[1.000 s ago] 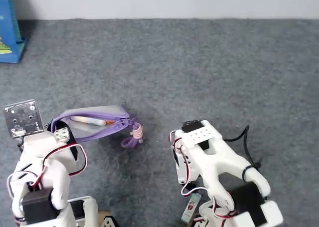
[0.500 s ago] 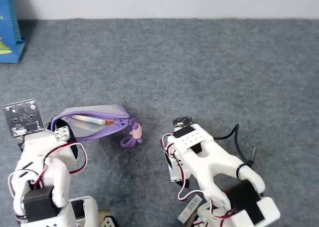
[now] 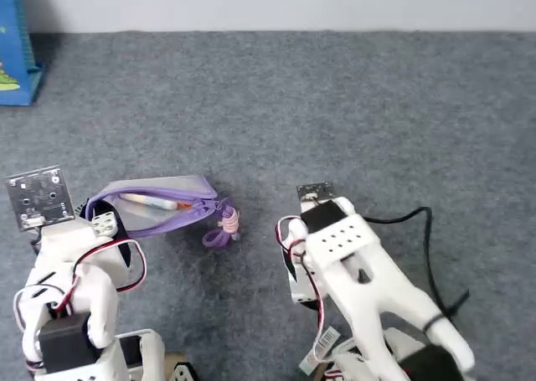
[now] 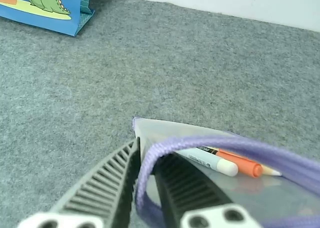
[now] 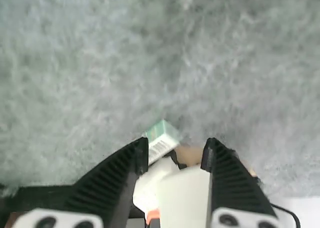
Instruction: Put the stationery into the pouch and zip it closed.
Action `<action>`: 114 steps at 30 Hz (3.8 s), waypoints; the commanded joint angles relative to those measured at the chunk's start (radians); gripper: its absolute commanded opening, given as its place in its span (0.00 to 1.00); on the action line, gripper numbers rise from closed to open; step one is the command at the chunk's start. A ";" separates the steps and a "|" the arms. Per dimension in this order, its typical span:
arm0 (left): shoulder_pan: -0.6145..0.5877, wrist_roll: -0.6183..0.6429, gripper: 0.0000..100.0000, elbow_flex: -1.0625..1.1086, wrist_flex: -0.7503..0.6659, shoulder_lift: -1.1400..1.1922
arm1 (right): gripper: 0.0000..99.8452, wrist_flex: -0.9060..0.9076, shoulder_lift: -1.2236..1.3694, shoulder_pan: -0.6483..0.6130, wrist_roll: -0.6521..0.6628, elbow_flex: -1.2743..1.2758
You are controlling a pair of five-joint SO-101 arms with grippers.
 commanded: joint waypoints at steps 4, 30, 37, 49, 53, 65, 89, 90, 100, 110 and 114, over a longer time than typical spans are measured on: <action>-0.003 -0.009 0.01 0.012 -0.015 0.014 | 0.19 0.035 -0.041 -0.002 0.011 -0.041; -0.034 -0.040 0.01 0.015 -0.014 0.014 | 0.01 -0.162 -0.042 0.183 0.295 -0.041; -0.029 -0.043 0.01 0.030 -0.014 0.012 | 0.01 -0.271 -0.044 0.248 0.311 -0.048; 0.038 -0.072 0.01 0.150 0.008 -0.256 | 0.01 -0.271 -0.033 0.268 0.318 -0.112; 0.038 -0.071 0.01 0.182 0.020 -0.384 | 0.01 -0.357 -0.031 0.344 0.319 -0.112; 0.038 -0.071 0.01 0.188 0.026 -0.422 | 0.01 -0.392 -0.099 0.369 0.310 -0.087; 0.043 -0.071 0.01 0.153 0.028 -0.422 | 0.01 -0.466 -1.339 0.369 0.316 0.574; 0.043 -0.071 0.01 0.140 0.029 -0.422 | 0.01 -0.466 -1.391 0.369 0.318 0.608; 0.044 -0.071 0.01 0.130 0.031 -0.422 | 0.01 -0.461 -1.391 0.367 0.318 0.700; 0.044 -0.071 0.01 0.059 0.031 -0.422 | 0.01 -0.441 -1.391 0.367 0.318 0.890; 0.044 -0.071 0.01 0.062 0.031 -0.422 | 0.01 -0.340 -1.389 0.367 0.318 0.888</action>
